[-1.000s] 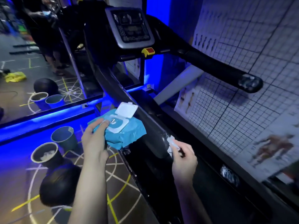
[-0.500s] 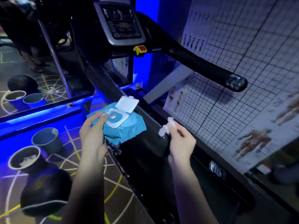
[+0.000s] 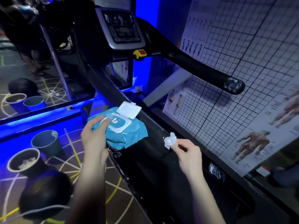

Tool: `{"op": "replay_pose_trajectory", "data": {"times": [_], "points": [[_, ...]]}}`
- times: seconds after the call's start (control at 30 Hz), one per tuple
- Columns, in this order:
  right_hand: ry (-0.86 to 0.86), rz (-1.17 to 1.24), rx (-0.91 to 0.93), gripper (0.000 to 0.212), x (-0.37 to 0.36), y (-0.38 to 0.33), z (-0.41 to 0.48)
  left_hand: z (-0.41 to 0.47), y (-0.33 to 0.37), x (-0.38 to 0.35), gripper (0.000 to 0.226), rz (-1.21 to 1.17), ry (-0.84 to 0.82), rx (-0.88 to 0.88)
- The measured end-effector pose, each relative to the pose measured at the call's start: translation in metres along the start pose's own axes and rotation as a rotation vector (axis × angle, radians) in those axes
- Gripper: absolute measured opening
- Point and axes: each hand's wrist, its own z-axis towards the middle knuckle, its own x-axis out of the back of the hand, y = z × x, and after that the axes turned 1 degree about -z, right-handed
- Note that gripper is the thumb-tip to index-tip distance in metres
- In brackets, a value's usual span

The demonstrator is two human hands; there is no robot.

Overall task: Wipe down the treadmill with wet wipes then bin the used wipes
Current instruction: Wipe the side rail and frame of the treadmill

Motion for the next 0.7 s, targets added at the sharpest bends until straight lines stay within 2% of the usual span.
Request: {"op": "replay_pose_trajectory", "data": {"times": [0.07,0.2,0.27,0.37,0.43,0.53,0.6,0.67,0.7], "points": [[0.032,-0.049,0.032,0.023,-0.004,0.004,0.000,-0.001,-0.002,0.003,0.027,0.004,-0.006,0.007],[0.159,-0.051,0.059,0.018,-0.026,0.004,0.001,0.003,-0.002,0.005,0.024,0.031,0.009,-0.015],[0.156,-0.042,0.050,0.017,-0.033,-0.003,0.003,0.007,0.000,0.006,0.023,0.037,0.008,-0.026],[0.117,-0.244,0.011,0.020,-0.043,-0.014,0.002,0.010,0.002,0.006,0.024,0.047,0.010,-0.007],[0.111,-0.414,0.059,0.021,-0.049,-0.019,0.000,0.011,0.000,0.005,0.025,0.048,0.004,-0.005],[0.104,-0.435,0.030,0.023,-0.048,-0.027,0.000,0.011,-0.003,0.003,0.026,0.052,-0.001,0.000],[0.085,-0.414,0.025,0.038,-0.043,-0.027,0.000,0.012,-0.005,0.002,0.027,0.038,-0.012,0.002],[0.040,-0.488,0.102,0.055,-0.040,-0.024,-0.004,0.013,-0.007,0.000,0.026,0.043,-0.013,-0.004],[0.032,-0.495,0.161,0.056,-0.041,-0.020,-0.005,0.013,-0.009,-0.001,0.025,0.049,-0.007,-0.008]]}}
